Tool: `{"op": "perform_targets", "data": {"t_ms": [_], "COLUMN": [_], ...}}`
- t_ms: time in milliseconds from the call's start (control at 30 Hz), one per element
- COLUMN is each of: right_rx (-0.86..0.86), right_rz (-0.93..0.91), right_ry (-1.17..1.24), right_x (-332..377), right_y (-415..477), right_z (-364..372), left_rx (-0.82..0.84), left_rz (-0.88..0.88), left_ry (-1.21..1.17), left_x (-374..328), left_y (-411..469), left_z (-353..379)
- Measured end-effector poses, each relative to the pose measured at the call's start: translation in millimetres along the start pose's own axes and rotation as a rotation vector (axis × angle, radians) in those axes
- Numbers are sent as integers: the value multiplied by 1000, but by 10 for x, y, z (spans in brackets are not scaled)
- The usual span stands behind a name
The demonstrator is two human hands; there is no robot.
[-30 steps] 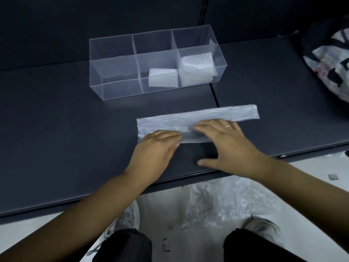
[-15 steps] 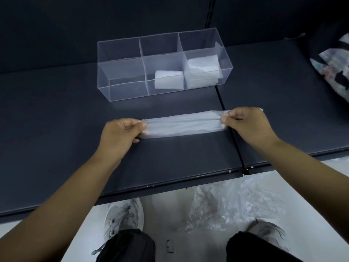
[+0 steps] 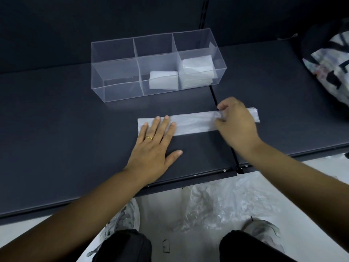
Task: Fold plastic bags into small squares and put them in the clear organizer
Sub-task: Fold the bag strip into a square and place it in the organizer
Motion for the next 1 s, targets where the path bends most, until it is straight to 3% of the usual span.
{"op": "perform_targets", "data": {"t_ms": [67,100,167,233,333,567,800,1000], "right_rx": [-3,97,385,506,413,266,-30,70], "right_rz": [-319,-440,-534,-509,-428,-168,-70,-88], "right_ry": [-89,-100,-175,-331,-528,-521,-169,-108], "right_x": [383,523,573,354,-40,-769,-897,-865], "right_y": [-193,-312,-529,-573,-409,-229,137,325], "right_z": [161,332,712,869,639,-141,-644,-569], "left_rx": [5,7,6,-3,-8,-20,-37,-34], "left_rz": [-3,-4,5,11,7,9,14,25], "left_ry": [21,20,5,-4,11,27,0,-5], "left_x": [-3,-4,-15,-16,-13,-17,-33,-40], "left_y": [3,6,5,1,-1,-4,-2,-6], "left_z": [13,22,23,12,3,-7,-44,-63]}}
Point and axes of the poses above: each hand's wrist, its own y-axis towards the middle knuckle, its own z-axis out of the palm, x = y × z, the point moved 7 cm from there along y, towards the middle knuckle, and after that the axes turned 10 degrees about y, right-handed, at the moved point
